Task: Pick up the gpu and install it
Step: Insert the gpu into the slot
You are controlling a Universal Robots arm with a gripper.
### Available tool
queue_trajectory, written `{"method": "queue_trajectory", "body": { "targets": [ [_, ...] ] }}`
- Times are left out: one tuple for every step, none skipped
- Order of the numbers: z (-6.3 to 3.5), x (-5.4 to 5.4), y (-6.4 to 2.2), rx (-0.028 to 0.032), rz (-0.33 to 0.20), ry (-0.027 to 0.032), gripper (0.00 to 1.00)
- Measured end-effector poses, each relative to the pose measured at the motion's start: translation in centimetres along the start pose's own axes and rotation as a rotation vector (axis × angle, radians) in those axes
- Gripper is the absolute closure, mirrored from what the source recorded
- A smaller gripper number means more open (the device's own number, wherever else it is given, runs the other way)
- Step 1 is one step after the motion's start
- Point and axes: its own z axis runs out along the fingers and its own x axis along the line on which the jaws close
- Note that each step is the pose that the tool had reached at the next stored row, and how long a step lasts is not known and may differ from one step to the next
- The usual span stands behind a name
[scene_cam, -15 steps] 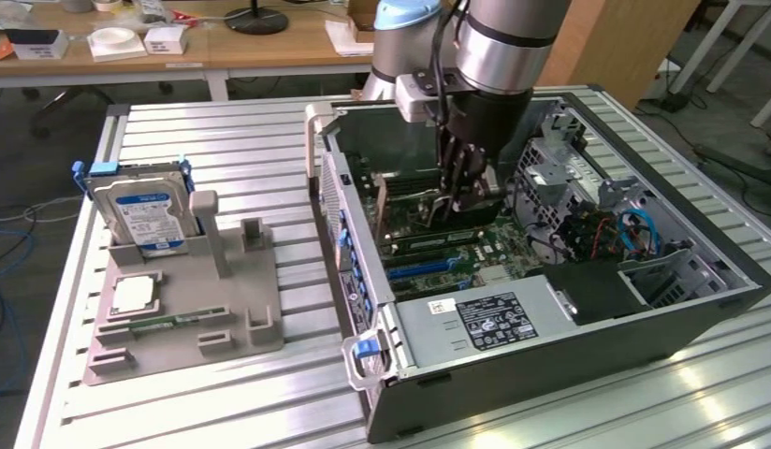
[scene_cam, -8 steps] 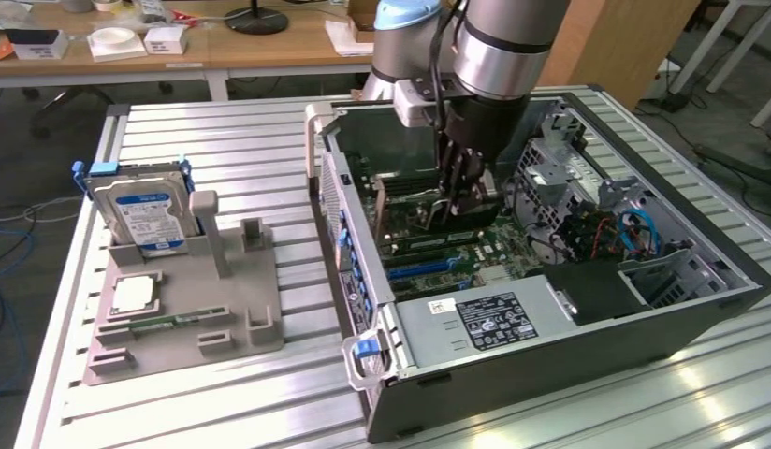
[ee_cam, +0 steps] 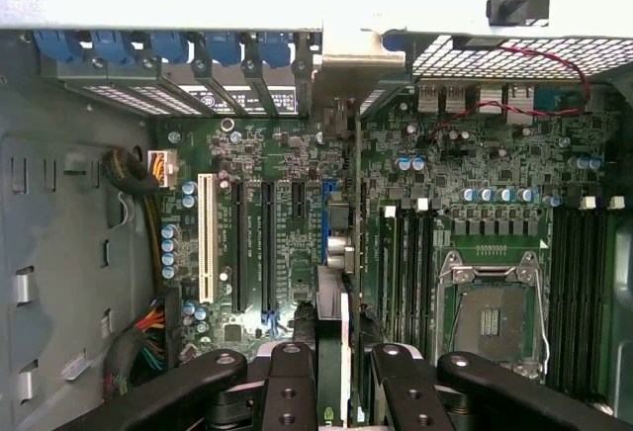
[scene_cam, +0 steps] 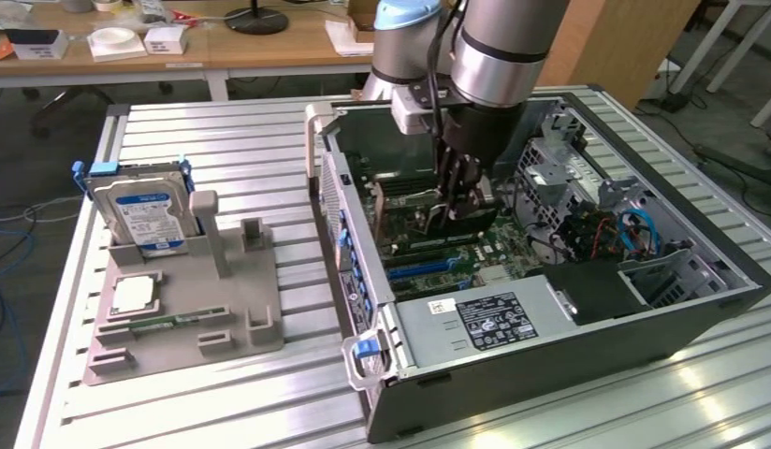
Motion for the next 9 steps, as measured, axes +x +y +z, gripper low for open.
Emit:
{"method": "queue_trajectory", "body": {
  "targets": [
    [0.10,0.00,0.01,0.0000,0.000,0.0000,0.73],
    [0.20,0.00,0.01,0.0000,0.000,0.0000,0.73],
    [0.29,0.00,0.02,0.0000,0.000,-0.0001,0.73],
    [0.36,0.01,0.02,0.0000,0.000,-0.0001,0.73],
    [0.38,0.02,0.05,-0.0001,0.000,0.0001,0.73],
    [0.41,0.03,0.10,0.0000,0.000,0.0000,0.73],
    [0.44,0.04,0.17,0.0000,0.000,-0.0001,0.73],
    [0.46,0.05,0.24,0.0000,0.000,-0.0002,0.73],
    [0.48,0.05,0.30,0.0000,0.000,-0.0001,0.73]
  ]
}}
